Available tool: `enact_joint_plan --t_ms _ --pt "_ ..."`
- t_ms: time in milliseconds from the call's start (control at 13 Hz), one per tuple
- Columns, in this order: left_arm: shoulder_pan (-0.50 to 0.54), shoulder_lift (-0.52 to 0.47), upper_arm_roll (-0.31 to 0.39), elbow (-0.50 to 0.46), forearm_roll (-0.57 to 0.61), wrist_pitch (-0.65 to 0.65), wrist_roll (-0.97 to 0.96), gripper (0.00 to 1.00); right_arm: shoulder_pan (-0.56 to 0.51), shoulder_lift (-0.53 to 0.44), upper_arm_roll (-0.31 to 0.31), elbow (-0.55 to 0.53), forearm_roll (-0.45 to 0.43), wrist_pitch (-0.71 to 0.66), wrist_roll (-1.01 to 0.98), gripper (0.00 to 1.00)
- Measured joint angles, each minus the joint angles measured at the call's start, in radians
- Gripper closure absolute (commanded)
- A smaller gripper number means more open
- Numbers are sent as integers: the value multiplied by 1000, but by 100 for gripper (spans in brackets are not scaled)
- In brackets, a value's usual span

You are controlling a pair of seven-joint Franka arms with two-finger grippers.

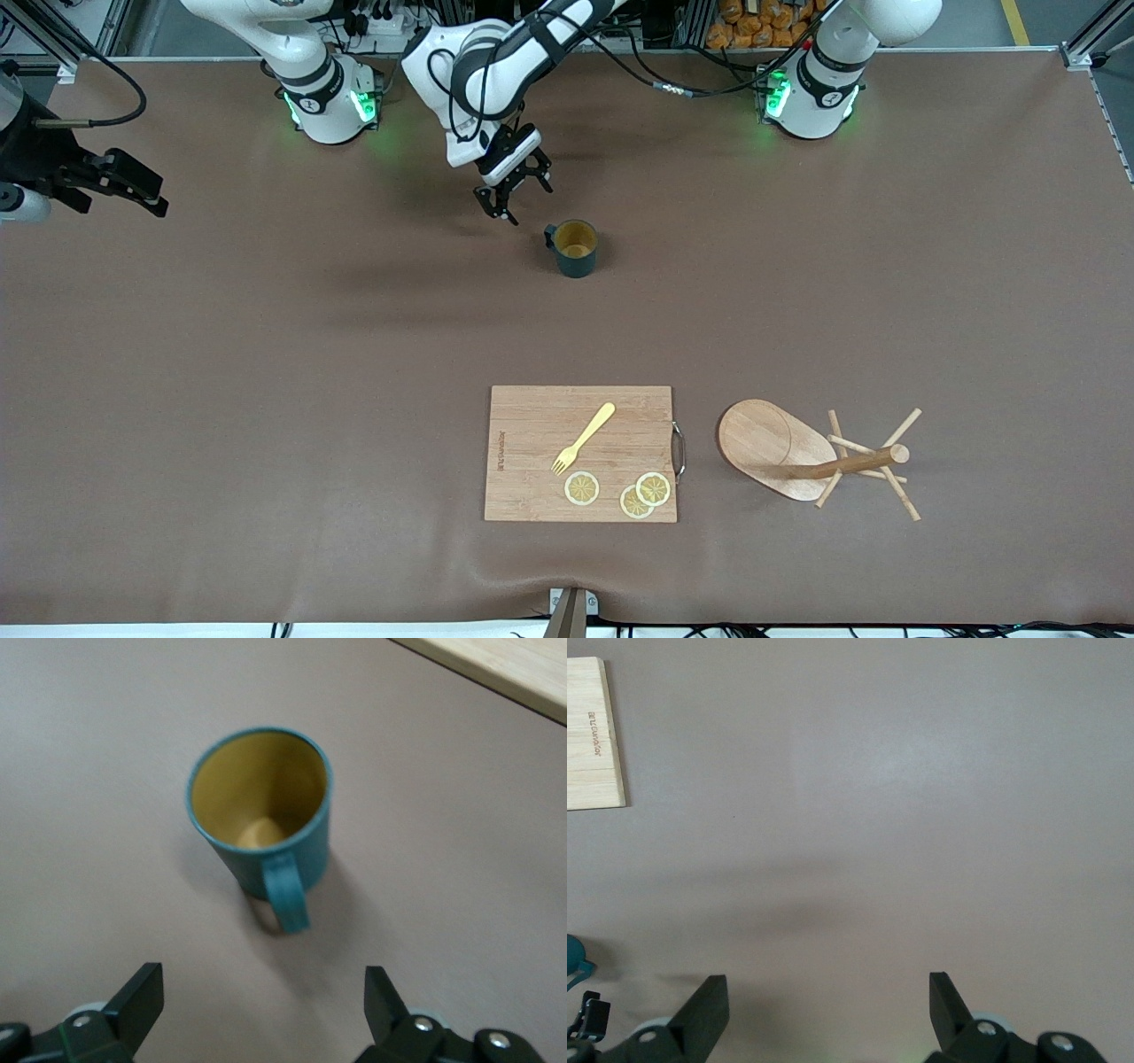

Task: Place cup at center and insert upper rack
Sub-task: 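Lower the left gripper onto the mug handle and close it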

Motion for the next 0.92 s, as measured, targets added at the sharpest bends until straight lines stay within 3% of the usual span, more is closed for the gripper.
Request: enact_joint_plan --t_ms 308,462,846,923 --pt "-28 49 57 3 1 10 -144 0 0 0 3 0 0 2 0 0" --pt "-29 64 88 14 2 34 -166 13 0 0 2 0 0 2 0 0" --pt "-36 97 143 25 2 70 -187 23 -2 1 2 0 1 8 0 0" --pt "-36 104 148 26 2 73 -192 31 -2 1 2 1 1 6 0 0"
